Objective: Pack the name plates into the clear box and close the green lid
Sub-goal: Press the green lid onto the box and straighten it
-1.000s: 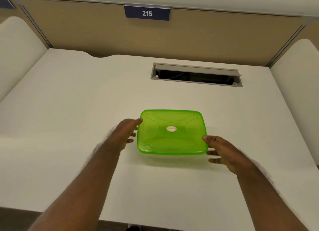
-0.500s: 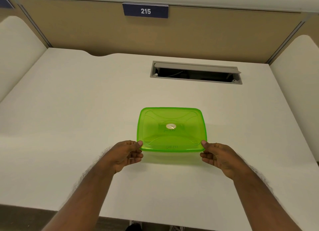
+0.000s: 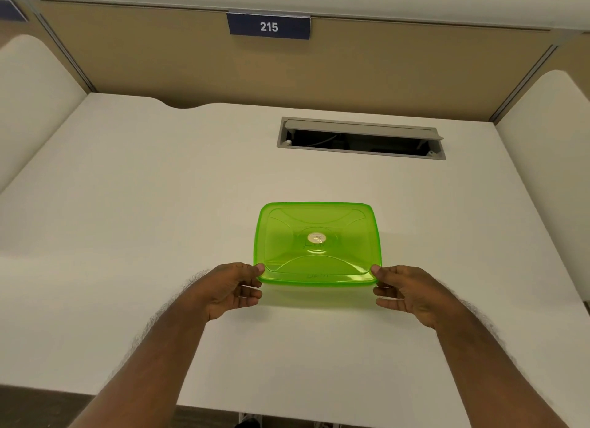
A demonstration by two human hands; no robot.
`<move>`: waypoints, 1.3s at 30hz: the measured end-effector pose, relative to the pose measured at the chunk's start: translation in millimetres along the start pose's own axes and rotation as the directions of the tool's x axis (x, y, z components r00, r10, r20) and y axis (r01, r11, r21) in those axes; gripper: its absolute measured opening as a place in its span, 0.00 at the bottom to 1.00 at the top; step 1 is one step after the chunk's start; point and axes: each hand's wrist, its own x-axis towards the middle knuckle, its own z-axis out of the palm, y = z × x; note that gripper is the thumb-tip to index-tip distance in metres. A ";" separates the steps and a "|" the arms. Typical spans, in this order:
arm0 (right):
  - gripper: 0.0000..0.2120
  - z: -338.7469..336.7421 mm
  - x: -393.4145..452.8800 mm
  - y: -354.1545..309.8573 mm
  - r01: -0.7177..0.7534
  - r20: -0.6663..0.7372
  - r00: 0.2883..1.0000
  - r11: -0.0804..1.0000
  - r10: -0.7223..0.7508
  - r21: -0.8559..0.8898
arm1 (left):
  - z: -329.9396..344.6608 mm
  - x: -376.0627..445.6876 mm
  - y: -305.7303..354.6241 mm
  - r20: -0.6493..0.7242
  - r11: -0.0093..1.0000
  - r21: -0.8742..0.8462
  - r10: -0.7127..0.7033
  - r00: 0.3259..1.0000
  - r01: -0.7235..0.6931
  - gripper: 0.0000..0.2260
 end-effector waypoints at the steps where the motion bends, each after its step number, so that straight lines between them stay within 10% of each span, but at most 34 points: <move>1: 0.20 -1.7 -0.7 -4.8 -0.001 -0.002 1.000 0.996 0.000 -0.094 | -1.5 -0.2 4.3 -0.017 0.998 0.064 -0.005 1.000 0.006 0.12; 9: 0.19 16.7 31.1 -72.9 0.188 -0.102 0.973 0.968 -0.207 -0.167 | 18.3 27.1 81.7 -0.222 0.962 0.187 0.240 0.945 -0.201 0.16; 21: 0.18 18.2 74.5 -105.4 -0.027 -0.154 0.988 0.997 0.015 -0.077 | 30.7 64.2 106.7 -0.262 0.998 0.059 0.022 0.965 -0.007 0.06; 39: 0.22 15.8 83.9 -88.9 -0.008 -0.147 0.989 1.000 0.005 -0.021 | 22.7 78.0 93.3 -0.234 0.998 -0.006 0.060 0.970 -0.063 0.11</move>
